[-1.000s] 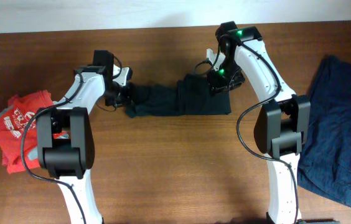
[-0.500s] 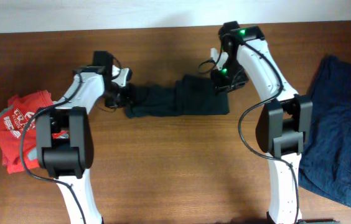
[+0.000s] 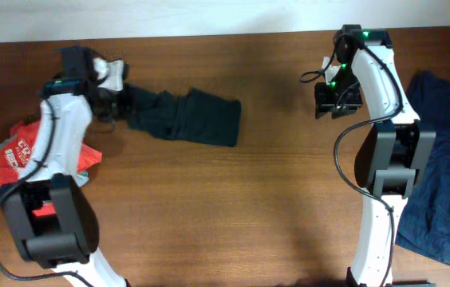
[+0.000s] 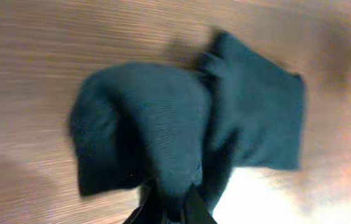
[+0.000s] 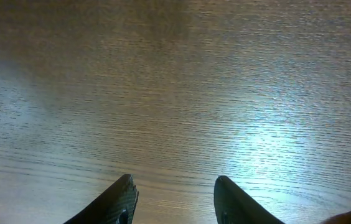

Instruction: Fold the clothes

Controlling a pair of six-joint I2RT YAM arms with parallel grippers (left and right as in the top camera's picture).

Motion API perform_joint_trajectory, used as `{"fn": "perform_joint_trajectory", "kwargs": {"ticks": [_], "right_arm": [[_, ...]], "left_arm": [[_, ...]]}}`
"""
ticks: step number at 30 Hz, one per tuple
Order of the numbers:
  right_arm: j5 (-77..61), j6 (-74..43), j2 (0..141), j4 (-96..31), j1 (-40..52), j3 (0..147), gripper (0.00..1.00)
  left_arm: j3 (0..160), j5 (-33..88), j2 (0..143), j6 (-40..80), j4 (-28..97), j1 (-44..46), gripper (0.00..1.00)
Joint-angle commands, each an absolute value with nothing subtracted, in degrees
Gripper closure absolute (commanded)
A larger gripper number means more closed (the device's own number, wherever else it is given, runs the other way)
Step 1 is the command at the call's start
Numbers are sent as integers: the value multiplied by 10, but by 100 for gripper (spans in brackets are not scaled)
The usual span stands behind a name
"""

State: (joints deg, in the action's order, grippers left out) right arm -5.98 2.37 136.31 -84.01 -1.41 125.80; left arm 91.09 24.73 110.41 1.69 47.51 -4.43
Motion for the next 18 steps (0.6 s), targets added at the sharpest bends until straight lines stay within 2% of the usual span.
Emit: {"fn": "perform_joint_trajectory", "kwargs": {"ticks": [1, 5, 7, 14, 18], "right_arm": [[-53, 19, 1344, -843, -11, 1267, 54], [-54, 19, 1344, -849, -11, 1267, 54], [-54, 21, 1344, -850, -11, 1267, 54], [-55, 25, 1344, -854, -11, 1267, 54], [-55, 26, 1344, -855, -11, 1267, 54]], "left_arm": [[918, 252, 1087, 6, 476, 39, 99], [918, 68, 1089, 5, 461, 156, 98], [918, 23, 1090, 5, 449, 186, 97], [918, 8, 1103, 4, 381, 228, 96], [918, 17, 1131, 4, 346, 233, 90]]}}
